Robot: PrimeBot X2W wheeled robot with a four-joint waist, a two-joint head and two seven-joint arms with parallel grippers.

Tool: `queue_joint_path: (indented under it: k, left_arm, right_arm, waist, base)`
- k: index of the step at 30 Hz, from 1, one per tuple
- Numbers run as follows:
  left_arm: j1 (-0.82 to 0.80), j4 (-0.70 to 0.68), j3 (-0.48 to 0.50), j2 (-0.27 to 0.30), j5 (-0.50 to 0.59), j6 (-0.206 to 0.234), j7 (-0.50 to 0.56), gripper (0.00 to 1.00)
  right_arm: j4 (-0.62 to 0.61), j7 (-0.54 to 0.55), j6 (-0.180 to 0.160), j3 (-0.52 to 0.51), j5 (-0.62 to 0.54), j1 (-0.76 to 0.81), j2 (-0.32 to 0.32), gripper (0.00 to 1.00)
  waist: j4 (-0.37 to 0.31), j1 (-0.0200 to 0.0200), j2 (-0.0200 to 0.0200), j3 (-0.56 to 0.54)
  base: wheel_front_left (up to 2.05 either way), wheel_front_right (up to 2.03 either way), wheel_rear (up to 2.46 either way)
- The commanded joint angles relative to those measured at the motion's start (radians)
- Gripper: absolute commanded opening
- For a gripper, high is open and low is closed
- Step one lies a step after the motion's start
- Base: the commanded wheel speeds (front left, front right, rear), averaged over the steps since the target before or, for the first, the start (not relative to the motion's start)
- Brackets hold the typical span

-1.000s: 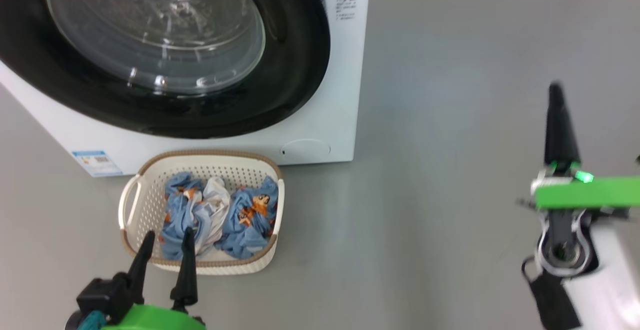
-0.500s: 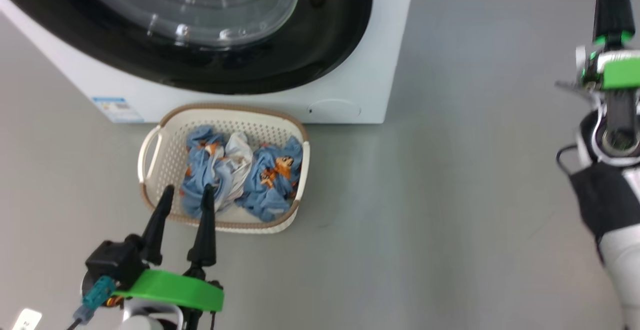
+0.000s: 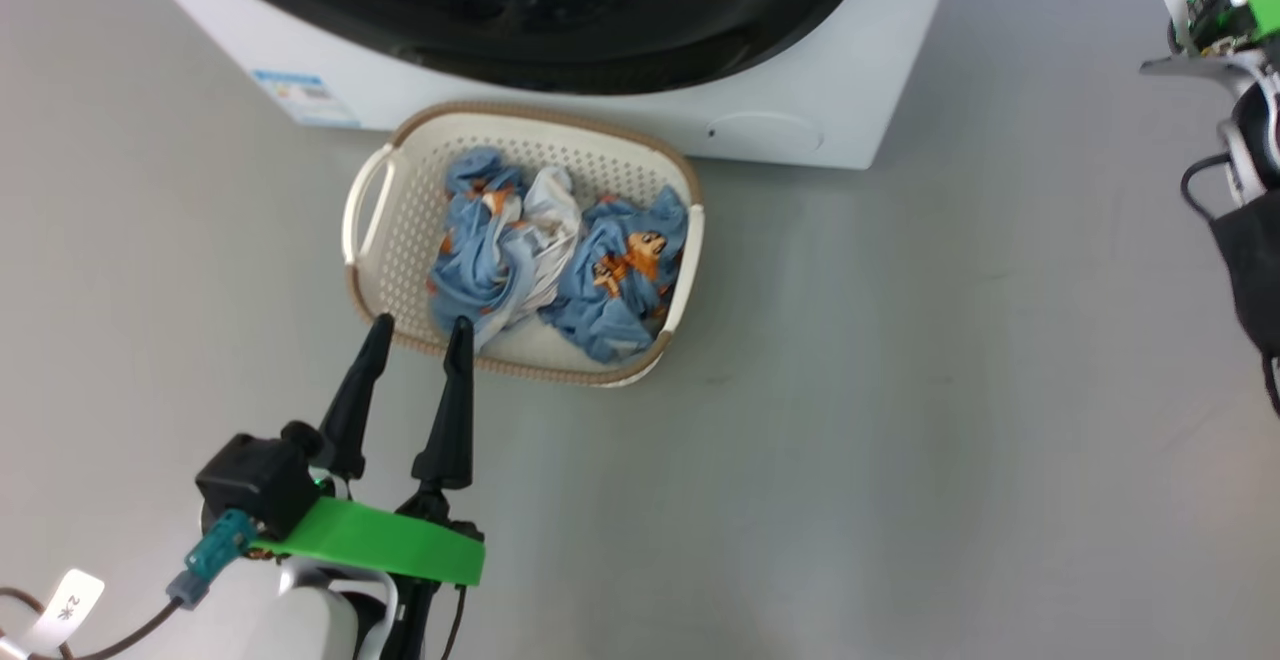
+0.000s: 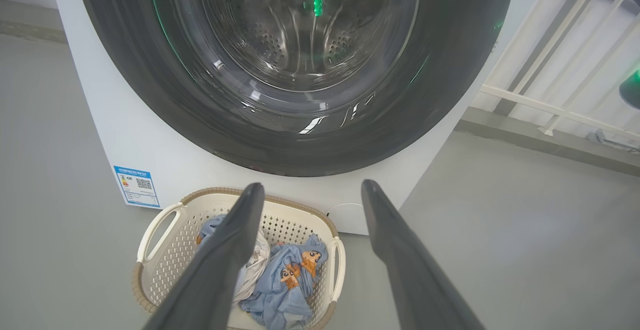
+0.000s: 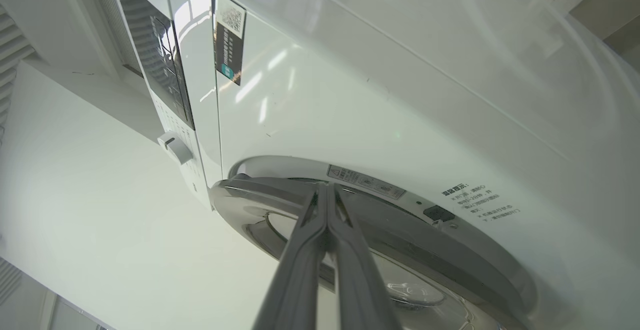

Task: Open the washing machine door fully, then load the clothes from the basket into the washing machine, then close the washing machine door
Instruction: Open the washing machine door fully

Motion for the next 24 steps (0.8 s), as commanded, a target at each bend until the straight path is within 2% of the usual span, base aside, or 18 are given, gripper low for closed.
queue_joint_path:
  k: [1, 7, 24]
  left_arm:
    - [-0.028, -0.030, 0.022, 0.014, -0.013, 0.004, -0.006, 1.00]
    - [-0.049, -0.042, 0.001, 0.014, -0.026, 0.008, -0.006, 1.00]
    - [-0.105, -0.073, -0.064, 0.014, -0.055, 0.013, -0.006, 1.00]
  right_arm:
    - [-0.013, 0.032, 0.002, 0.011, 0.020, -0.029, -0.004, 0.00]
    - [0.020, 0.132, 0.002, 0.019, 0.040, -0.090, -0.018, 0.00]
    - [0.113, 0.263, 0.002, 0.033, 0.010, -0.249, -0.037, 0.00]
  waist:
    - [0.045, 0.0000, 0.0000, 0.049]
    - [0.070, 0.0000, 0.0000, 0.088]
    - [0.130, 0.0000, 0.0000, 0.183]
  base:
    - [0.00, 0.00, 0.00]
    - [0.00, 0.00, 0.00]
    - [0.00, 0.00, 0.00]
